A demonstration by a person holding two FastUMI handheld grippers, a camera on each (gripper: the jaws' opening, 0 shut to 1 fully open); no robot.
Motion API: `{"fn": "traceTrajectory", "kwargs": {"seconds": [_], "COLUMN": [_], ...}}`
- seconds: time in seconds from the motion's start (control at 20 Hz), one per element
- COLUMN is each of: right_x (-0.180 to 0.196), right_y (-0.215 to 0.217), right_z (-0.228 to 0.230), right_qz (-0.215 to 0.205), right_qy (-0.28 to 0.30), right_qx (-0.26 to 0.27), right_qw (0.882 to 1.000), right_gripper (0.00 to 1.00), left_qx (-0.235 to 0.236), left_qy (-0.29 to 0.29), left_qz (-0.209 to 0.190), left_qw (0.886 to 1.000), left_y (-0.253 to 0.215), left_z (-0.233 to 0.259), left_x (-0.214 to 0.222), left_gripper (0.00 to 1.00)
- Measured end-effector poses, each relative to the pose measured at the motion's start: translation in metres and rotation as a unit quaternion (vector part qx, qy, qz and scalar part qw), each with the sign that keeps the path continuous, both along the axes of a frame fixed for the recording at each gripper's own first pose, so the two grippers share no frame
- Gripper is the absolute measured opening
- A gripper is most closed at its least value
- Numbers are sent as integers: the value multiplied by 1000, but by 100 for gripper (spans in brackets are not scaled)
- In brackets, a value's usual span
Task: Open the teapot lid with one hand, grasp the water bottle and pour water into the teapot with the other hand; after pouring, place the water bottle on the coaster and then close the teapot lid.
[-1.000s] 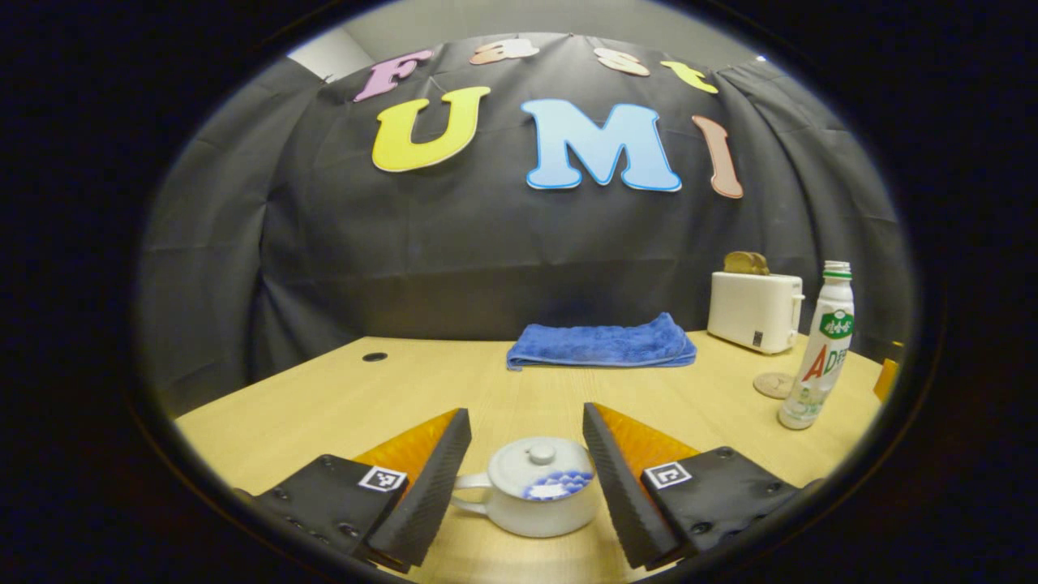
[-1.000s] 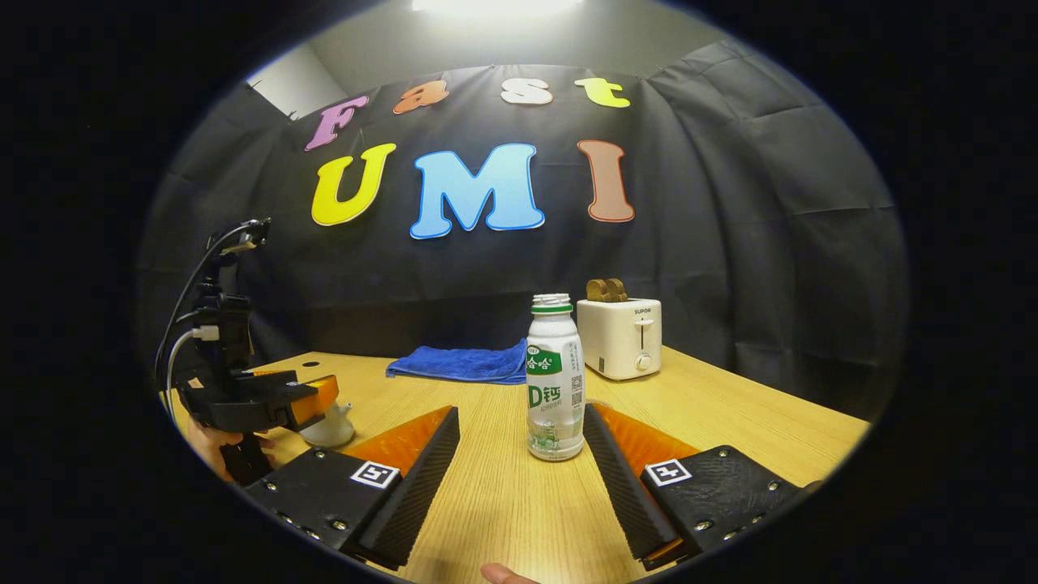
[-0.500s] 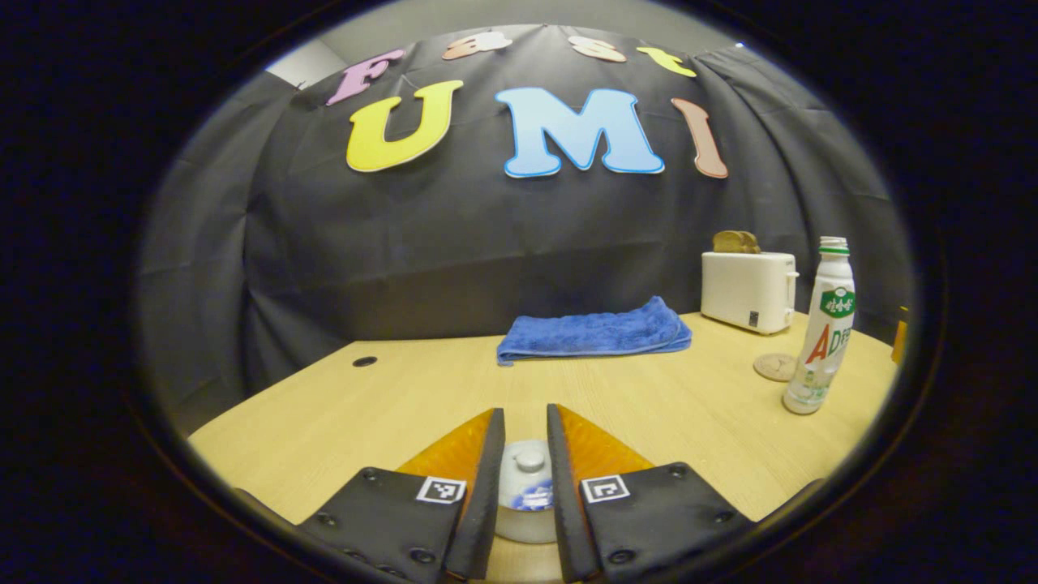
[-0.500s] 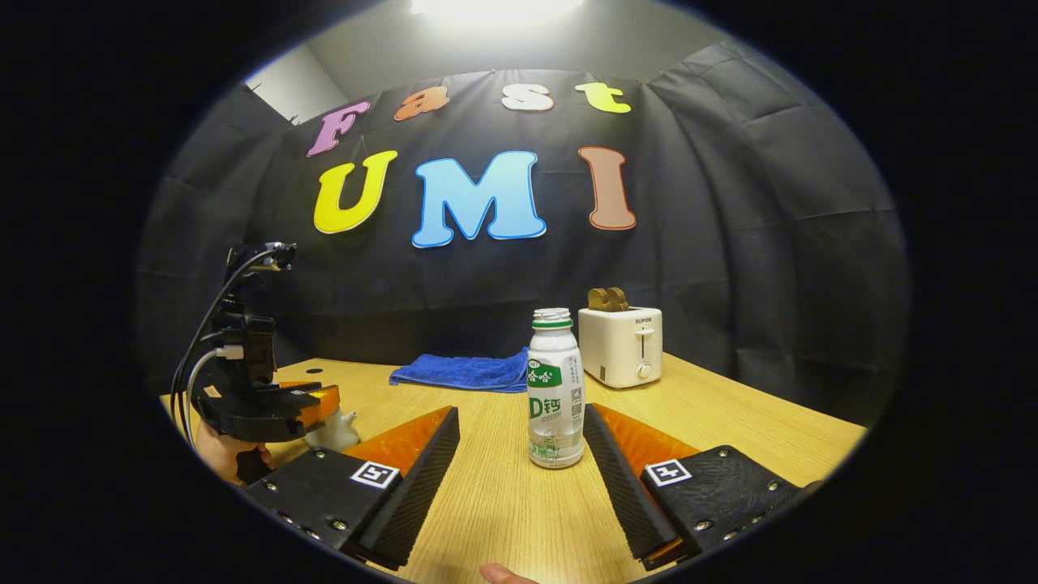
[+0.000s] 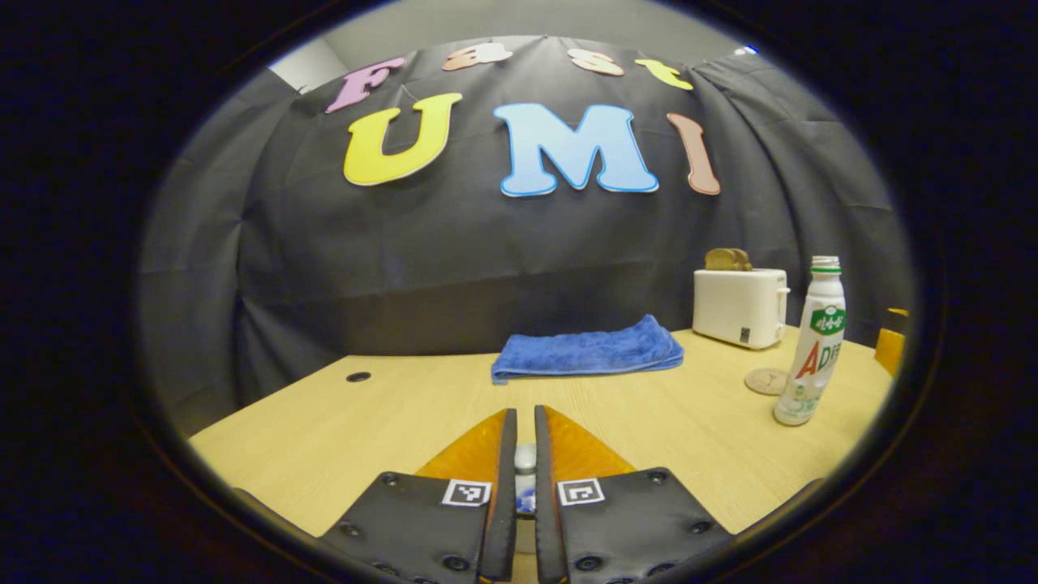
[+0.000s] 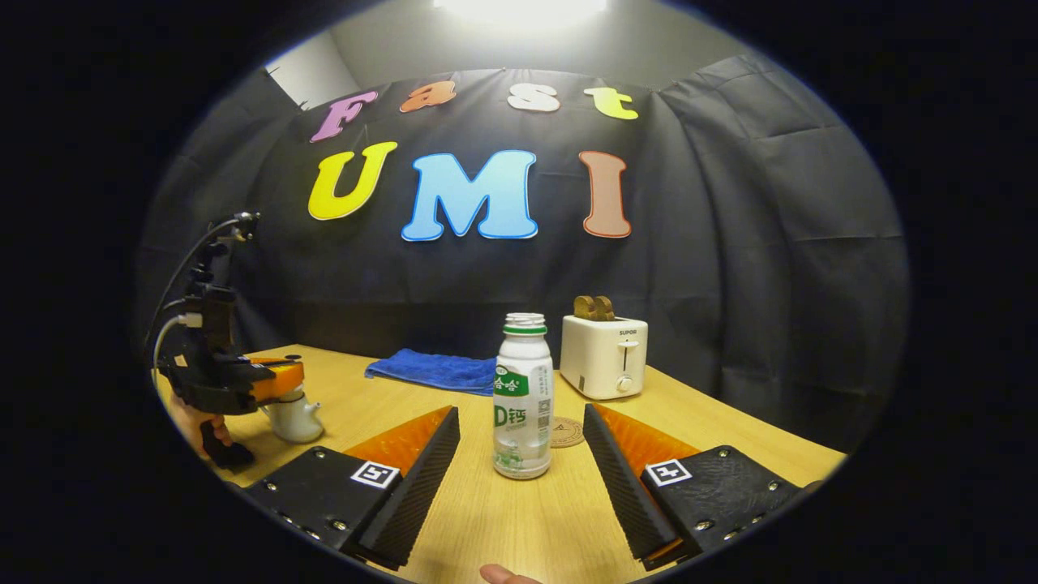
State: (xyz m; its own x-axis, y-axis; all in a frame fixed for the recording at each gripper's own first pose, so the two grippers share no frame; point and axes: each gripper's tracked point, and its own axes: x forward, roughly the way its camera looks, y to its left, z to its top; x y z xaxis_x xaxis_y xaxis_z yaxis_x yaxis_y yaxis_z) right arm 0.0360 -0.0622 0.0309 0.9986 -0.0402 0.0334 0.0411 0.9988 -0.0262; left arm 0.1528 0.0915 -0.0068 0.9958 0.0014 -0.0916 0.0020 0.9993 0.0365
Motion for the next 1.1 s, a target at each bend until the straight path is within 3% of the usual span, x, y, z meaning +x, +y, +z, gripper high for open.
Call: {"fn": "traceTrajectory", "kwargs": {"seconds": [0.2, 0.25, 0.55, 0.6, 0.65, 1.1], "right_x": [20, 27, 60, 64, 67, 101], "right_y": [-7, -5, -5, -2, 3, 4], "right_z": [-2, -3, -12, -14, -15, -42], "right_qz": [3, 4, -14, -8, 0, 3], "right_qy": [12, 16, 34, 37, 38, 81], "right_qx": [14, 15, -21, -15, -10, -20], "right_qw": [1000, 1000, 999, 999, 999, 996], "right_gripper": [95, 95, 94, 94, 95, 95], "left_qx": [-22, -25, -32, -32, -32, -52], "left_qy": [-11, -13, -50, -55, -59, -81], "left_qz": [-8, -11, -17, -14, -11, -7], "left_qw": [1000, 1000, 998, 998, 998, 995], "left_y": [-1, -1, 0, 4, 8, 22], "left_z": [8, 10, 33, 35, 37, 49], "left_x": [-8, -9, -28, -30, -32, -42], "left_gripper": [20, 16, 20, 16, 20, 20]}}
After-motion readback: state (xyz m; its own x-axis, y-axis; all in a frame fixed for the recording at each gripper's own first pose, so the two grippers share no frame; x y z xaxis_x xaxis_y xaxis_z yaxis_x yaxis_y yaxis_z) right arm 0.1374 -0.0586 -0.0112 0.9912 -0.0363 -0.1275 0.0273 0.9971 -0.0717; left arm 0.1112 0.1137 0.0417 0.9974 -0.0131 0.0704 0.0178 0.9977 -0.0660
